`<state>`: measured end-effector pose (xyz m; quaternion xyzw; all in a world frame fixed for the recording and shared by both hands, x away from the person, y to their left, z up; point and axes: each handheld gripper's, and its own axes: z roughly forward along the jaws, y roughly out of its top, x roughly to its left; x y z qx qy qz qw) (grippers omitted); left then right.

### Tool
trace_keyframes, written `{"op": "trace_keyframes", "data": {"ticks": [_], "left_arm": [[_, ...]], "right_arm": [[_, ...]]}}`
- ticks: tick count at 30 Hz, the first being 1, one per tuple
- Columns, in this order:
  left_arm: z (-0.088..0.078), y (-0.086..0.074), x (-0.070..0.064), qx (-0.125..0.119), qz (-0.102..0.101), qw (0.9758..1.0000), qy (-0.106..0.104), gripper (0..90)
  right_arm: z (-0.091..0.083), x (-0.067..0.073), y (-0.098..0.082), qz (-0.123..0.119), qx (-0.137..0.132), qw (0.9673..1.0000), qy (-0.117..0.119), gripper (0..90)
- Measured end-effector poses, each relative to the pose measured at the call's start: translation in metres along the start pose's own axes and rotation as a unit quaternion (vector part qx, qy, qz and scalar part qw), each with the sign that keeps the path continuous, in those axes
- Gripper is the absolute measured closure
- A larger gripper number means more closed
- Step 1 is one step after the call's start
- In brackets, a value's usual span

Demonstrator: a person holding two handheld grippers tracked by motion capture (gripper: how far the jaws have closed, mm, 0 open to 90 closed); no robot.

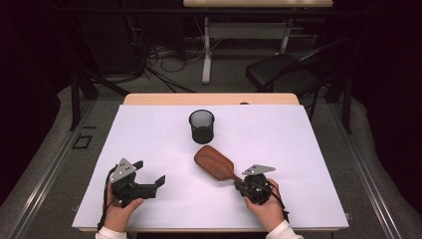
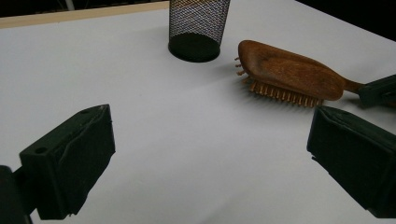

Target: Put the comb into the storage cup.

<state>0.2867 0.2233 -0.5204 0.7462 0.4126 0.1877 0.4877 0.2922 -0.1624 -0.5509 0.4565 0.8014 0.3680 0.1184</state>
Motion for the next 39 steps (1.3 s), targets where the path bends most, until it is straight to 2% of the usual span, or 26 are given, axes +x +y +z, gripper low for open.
{"op": "trace_keyframes", "data": {"ticks": [3, 7, 18, 25, 39], "left_arm": [[0.000, 0.000, 0.000, 0.000, 0.001, 1.0000, 0.000, 1.1], [0.000, 0.000, 0.000, 0.000, 0.002, 1.0000, 0.001, 1.1], [0.000, 0.000, 0.000, -0.001, 0.001, 1.0000, 0.002, 1.1], [0.000, 0.000, 0.000, -0.001, 0.001, 1.0000, 0.001, 1.1], [0.001, 0.000, 0.000, 0.001, 0.002, 1.0000, 0.001, 1.1]], "right_arm": [[0.000, -0.002, -0.001, 0.005, 0.001, 1.0000, 0.002, 90.0], [0.000, 0.000, -0.001, -0.002, 0.000, 1.0000, 0.008, 88.7], [-0.007, 0.002, 0.001, -0.001, -0.020, 0.9996, 0.019, 83.1], [-0.013, 0.002, 0.004, -0.007, -0.035, 0.9992, 0.016, 71.8], [-0.014, 0.000, 0.006, -0.017, -0.043, 0.9988, 0.020, 51.0]]}}
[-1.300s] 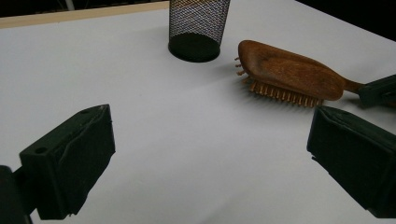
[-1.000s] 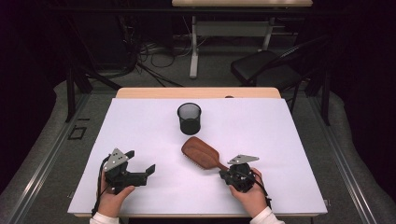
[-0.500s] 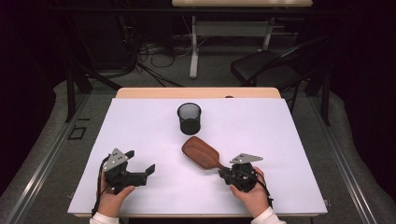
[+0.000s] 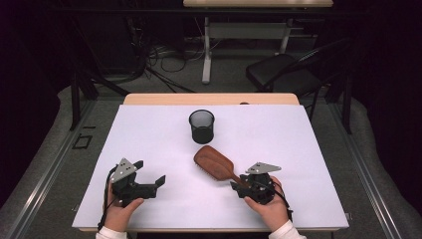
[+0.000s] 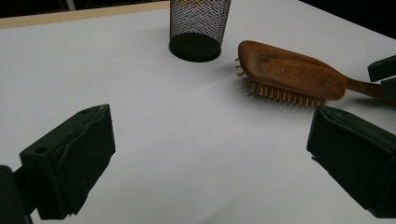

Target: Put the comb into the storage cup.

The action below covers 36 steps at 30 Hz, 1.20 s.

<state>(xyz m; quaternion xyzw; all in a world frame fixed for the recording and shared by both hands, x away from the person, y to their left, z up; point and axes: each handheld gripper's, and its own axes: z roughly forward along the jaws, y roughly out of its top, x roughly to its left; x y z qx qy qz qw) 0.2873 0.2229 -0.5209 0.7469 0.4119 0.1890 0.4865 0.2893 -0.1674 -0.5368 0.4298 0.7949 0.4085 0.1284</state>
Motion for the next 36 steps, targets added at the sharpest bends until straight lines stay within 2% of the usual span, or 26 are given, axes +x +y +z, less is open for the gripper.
{"op": "trace_keyframes", "data": {"ticks": [6, 9, 12, 15, 19, 22, 27, 30, 33, 36], "left_arm": [[0.000, 0.000, 0.000, 0.001, 0.000, 1.0000, 0.000, 1.1], [0.000, 0.000, 0.000, 0.000, 0.001, 1.0000, 0.000, 1.1], [0.000, 0.000, 0.000, 0.000, 0.000, 1.0000, 0.000, 1.1], [0.000, 0.000, 0.000, 0.000, 0.000, 1.0000, 0.000, 1.1], [0.000, 0.000, 0.000, 0.001, 0.001, 1.0000, 0.000, 1.1], [0.001, 0.000, 0.000, 0.001, 0.001, 1.0000, -0.001, 1.1], [0.001, 0.000, 0.000, 0.001, 0.001, 1.0000, -0.002, 1.1], [0.001, 0.000, 0.000, 0.002, 0.001, 1.0000, -0.002, 1.1], [0.001, 0.000, 0.000, 0.002, 0.002, 1.0000, -0.002, 1.1], [0.001, 0.000, 0.000, 0.001, 0.002, 1.0000, -0.002, 1.1]], "right_arm": [[0.003, 0.000, 0.000, -0.011, -0.022, 0.9997, 0.005, 39.5], [0.004, 0.000, 0.000, -0.025, -0.036, 0.9990, 0.004, 34.5], [0.003, 0.001, 0.001, -0.038, -0.048, 0.9981, 0.001, 33.4], [0.002, 0.001, 0.002, -0.041, -0.054, 0.9977, -0.004, 31.1], [0.001, -0.002, 0.003, -0.025, -0.045, 0.9986, -0.005, 27.2], [0.000, -0.005, 0.004, -0.028, -0.034, 0.9989, -0.013, 20.4], [-0.002, -0.007, 0.006, -0.033, -0.026, 0.9989, -0.020, 15.1], [-0.002, -0.009, 0.008, -0.022, -0.021, 0.9994, -0.014, 12.8], [-0.001, -0.011, 0.010, -0.009, -0.012, 0.9999, -0.004, 3.9], [-0.001, -0.011, 0.012, -0.006, -0.009, 0.9999, 0.002, 3.0]]}}
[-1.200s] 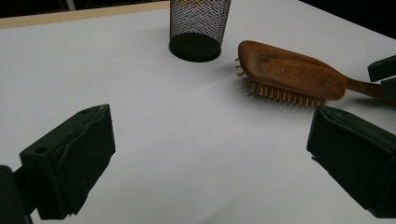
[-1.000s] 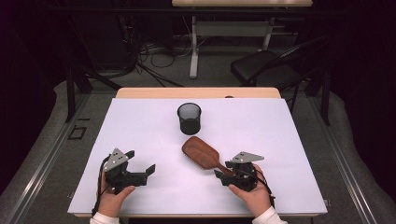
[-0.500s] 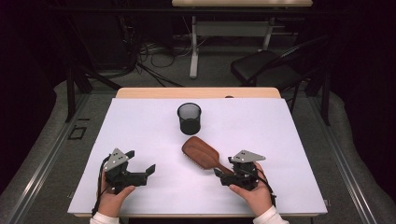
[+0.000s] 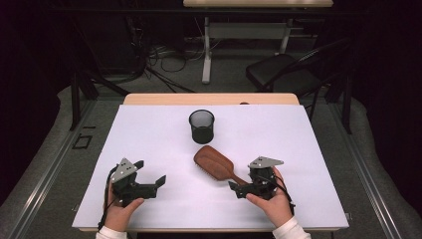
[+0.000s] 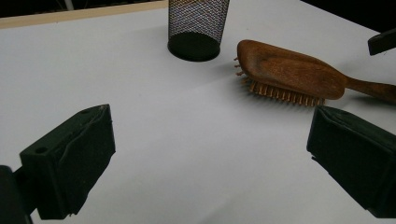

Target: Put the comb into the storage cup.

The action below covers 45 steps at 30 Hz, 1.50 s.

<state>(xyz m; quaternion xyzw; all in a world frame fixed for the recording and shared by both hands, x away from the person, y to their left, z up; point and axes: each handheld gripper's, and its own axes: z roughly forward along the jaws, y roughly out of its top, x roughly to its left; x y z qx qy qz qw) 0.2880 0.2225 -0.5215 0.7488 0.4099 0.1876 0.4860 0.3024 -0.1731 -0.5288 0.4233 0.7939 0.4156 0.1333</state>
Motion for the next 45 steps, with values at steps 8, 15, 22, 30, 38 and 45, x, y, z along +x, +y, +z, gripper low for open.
{"op": "trace_keyframes", "data": {"ticks": [8, 15, 22, 30, 38, 45], "left_arm": [[0.000, 0.000, 0.000, 0.001, -0.001, 1.0000, 0.001, 1.1], [-0.001, 0.000, -0.001, 0.000, -0.002, 1.0000, 0.000, 1.1], [-0.001, 0.000, -0.001, -0.001, -0.002, 1.0000, -0.001, 1.1], [-0.001, 0.000, -0.002, 0.000, 0.000, 1.0000, -0.002, 1.1], [0.000, 0.000, -0.002, 0.001, 0.000, 1.0000, -0.001, 1.1], [0.000, 0.000, -0.002, 0.001, -0.001, 1.0000, -0.001, 1.1]], "right_arm": [[0.000, -0.001, 0.005, -0.006, 0.005, 0.9999, 0.007, 0.0], [0.001, -0.007, 0.012, -0.008, 0.026, 0.9996, -0.002, 0.0], [0.008, -0.008, 0.017, -0.017, 0.060, 0.9980, 0.006, 0.0], [0.015, -0.006, 0.022, -0.017, 0.093, 0.9953, 0.016, 0.0], [0.022, -0.002, 0.024, -0.023, 0.127, 0.9913, 0.025, 0.0], [0.025, 0.002, 0.027, -0.046, 0.149, 0.9874, 0.025, 0.0]]}}
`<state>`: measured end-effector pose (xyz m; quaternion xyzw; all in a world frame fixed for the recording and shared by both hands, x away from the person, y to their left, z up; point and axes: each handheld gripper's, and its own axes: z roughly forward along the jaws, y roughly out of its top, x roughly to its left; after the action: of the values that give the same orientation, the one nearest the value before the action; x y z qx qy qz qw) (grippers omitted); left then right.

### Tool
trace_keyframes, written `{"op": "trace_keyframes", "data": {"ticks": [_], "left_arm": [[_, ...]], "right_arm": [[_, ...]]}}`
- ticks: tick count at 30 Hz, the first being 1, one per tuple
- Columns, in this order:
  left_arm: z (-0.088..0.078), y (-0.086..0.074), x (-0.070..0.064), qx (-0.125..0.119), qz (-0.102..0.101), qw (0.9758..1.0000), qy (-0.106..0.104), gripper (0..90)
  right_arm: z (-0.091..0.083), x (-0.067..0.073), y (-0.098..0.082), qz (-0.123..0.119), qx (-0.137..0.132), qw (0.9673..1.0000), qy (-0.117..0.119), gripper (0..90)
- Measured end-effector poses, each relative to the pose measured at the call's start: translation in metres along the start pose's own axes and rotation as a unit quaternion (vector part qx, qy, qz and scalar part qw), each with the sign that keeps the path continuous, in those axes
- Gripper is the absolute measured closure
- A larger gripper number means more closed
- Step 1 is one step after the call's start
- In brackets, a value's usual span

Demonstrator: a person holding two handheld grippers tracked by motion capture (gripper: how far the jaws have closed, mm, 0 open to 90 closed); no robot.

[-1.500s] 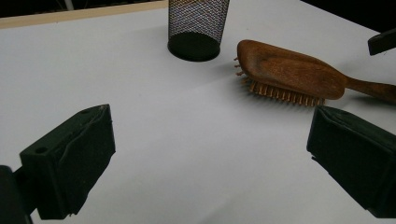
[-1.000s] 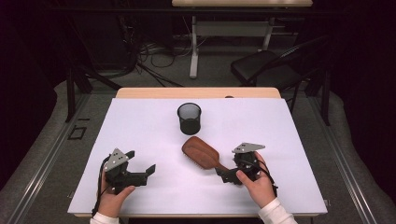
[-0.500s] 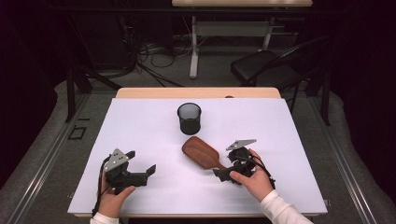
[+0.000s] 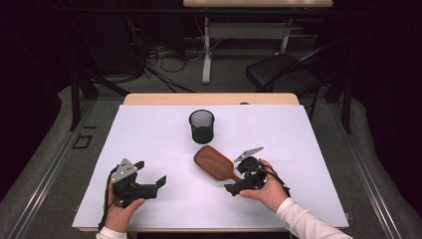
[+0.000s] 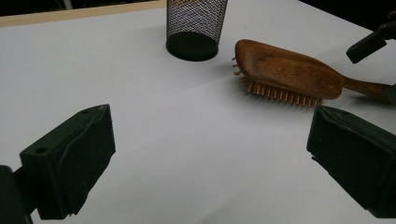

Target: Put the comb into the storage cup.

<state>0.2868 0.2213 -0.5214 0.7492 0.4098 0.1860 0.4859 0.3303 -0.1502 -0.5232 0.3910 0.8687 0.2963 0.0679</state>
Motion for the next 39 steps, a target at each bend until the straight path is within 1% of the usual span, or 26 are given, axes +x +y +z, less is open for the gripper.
{"op": "trace_keyframes", "data": {"ticks": [4, 10, 12, 13, 16, 18, 23, 26, 32, 36, 39], "left_arm": [[0.000, 0.000, 0.000, -0.001, -0.001, 1.0000, -0.001, 1.1], [0.000, 0.000, 0.001, 0.000, 0.000, 1.0000, -0.001, 1.1], [0.000, 0.000, 0.001, 0.000, 0.000, 1.0000, -0.001, 1.1], [0.000, 0.000, 0.001, -0.001, 0.000, 1.0000, -0.001, 1.1], [0.000, 0.000, 0.000, -0.001, -0.001, 1.0000, -0.001, 1.1], [0.000, 0.000, 0.000, 0.000, 0.000, 1.0000, 0.000, 1.1], [0.000, 0.000, 0.000, -0.001, 0.000, 1.0000, -0.001, 1.1], [0.000, 0.000, 0.000, -0.001, 0.000, 1.0000, 0.000, 1.1], [0.000, 0.000, 0.000, -0.001, 0.000, 1.0000, 0.001, 1.1], [0.000, 0.000, 0.000, -0.001, 0.000, 1.0000, 0.001, 1.1], [0.000, 0.000, 0.000, 0.000, 0.001, 1.0000, 0.001, 1.1]], "right_arm": [[0.001, 0.000, 0.003, -0.007, 0.019, 0.9998, 0.001, 0.0], [0.000, -0.003, 0.007, -0.008, 0.034, 0.9994, -0.001, 0.0], [-0.001, -0.003, 0.009, -0.008, 0.038, 0.9992, -0.005, 0.0], [-0.001, -0.003, 0.009, -0.014, 0.041, 0.9990, -0.007, 0.0], [-0.002, -0.002, 0.012, -0.017, 0.048, 0.9986, -0.011, 0.0], [-0.003, -0.002, 0.013, -0.026, 0.055, 0.9981, -0.013, 0.0], [-0.004, -0.001, 0.015, -0.034, 0.069, 0.9968, -0.022, 0.1], [-0.003, 0.000, 0.015, -0.037, 0.073, 0.9963, -0.024, 0.1], [-0.005, -0.001, 0.017, -0.033, 0.083, 0.9957, -0.027, 0.6], [-0.007, -0.001, 0.020, -0.042, 0.090, 0.9946, -0.032, 0.6], [-0.008, -0.003, 0.022, -0.041, 0.095, 0.9940, -0.036, 0.8]]}}
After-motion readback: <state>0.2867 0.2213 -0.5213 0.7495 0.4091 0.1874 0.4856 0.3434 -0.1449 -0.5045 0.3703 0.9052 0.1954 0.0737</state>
